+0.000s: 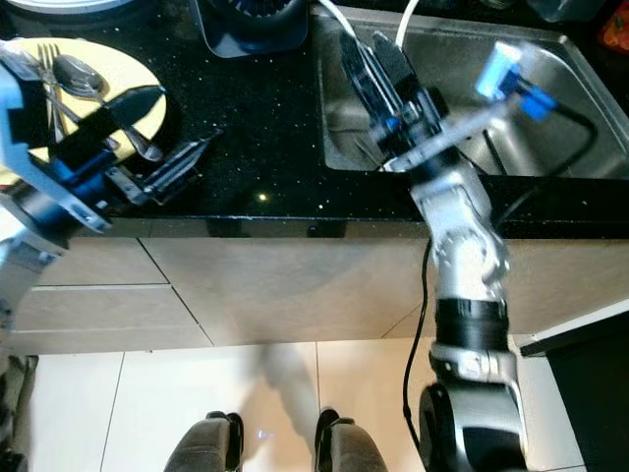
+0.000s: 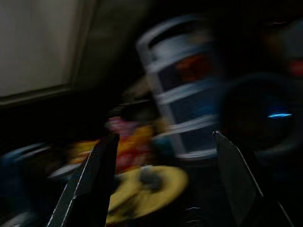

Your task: Kitchen organization

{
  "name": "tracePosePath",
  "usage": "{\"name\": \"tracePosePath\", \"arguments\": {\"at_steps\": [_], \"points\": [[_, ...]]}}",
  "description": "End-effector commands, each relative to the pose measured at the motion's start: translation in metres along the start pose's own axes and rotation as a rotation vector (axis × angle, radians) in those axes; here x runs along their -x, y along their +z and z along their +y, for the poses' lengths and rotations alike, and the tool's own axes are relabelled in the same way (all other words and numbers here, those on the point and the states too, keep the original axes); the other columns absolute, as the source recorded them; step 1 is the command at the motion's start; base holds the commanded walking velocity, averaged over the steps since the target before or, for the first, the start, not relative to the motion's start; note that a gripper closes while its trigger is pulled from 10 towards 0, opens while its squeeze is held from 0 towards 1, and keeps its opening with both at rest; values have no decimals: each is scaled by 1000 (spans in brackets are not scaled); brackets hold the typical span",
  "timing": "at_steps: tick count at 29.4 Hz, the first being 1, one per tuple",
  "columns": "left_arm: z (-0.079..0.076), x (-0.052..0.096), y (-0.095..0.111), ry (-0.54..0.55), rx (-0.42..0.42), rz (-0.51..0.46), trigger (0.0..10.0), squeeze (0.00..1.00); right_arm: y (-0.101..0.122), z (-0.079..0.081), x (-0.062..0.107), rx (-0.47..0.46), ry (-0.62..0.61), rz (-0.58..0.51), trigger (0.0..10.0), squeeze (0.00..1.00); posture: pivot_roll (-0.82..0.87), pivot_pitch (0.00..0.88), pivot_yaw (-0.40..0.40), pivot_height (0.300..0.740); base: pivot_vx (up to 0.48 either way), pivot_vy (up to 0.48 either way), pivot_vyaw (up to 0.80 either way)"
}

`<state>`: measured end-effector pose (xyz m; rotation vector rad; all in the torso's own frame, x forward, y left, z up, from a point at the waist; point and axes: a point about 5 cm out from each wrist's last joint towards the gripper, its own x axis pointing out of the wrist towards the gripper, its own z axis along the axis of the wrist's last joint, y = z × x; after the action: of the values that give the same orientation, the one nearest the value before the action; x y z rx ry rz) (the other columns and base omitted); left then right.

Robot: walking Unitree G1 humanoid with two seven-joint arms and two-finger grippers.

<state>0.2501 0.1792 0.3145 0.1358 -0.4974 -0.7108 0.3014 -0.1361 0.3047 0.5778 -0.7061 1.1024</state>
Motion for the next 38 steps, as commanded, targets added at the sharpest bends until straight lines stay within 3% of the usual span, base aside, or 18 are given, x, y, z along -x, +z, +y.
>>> {"name": "tracePosePath", "arguments": {"at_steps": [1, 3, 5, 13, 17, 20, 26, 31, 34, 38], "points": [[-1, 1, 5, -28, -12, -15, 10000, 0, 3, 9, 0, -15, 65, 4, 10000, 0, 176, 161, -86, 740, 0, 0, 0], [-2, 6, 10, -71, -4, -28, 10000, 0, -11, 27, 12, -68, 160, 59, 10000, 0, 173, 159, -83, 740, 0, 0, 0], [-4, 8, 12, -102, 0, -28, 10000, 0, -16, 34, 16, -99, 194, 79, 10000, 0, 169, 163, -82, 740, 0, 0, 0], [-4, 23, 13, -193, -66, 76, 10000, 0, -46, 52, 29, -219, 222, 183, 10000, 0, 167, 167, -80, 740, 0, 0, 0], [11, 36, 19, -193, -215, 222, 10000, 0, -70, 58, 40, -253, 234, 327, 10000, 0, 173, 169, -79, 740, 0, 0, 0], [28, 43, 26, -136, -318, 293, 10000, 0, -86, 63, 51, -261, 254, 447, 10000, 0, 175, 171, -80, 740, 0, 0, 0], [42, 50, 32, -81, -397, 343, 10000, 0, -96, 69, 63, -296, 265, 527, 10000, 0, 175, 172, -79, 740, 0, 0, 0], [50, 57, 34, -79, -450, 400, 10000, 0, -115, 72, 81, -303, 263, 674, 10000, 0, 178, 171, -83, 740, 0, 0, 0], [57, 61, 36, -101, -499, 478, 10000, 0, -136, 70, 101, -273, 241, 855, 10000, 0, 181, 169, -84, 740, 0, 0, 0], [66, 65, 39, -113, -558, 552, 10000, 0, -146, 69, 114, -272, 230, 926, 10000, 0, 185, 169, -83, 740, 0, 0, 0]]}}
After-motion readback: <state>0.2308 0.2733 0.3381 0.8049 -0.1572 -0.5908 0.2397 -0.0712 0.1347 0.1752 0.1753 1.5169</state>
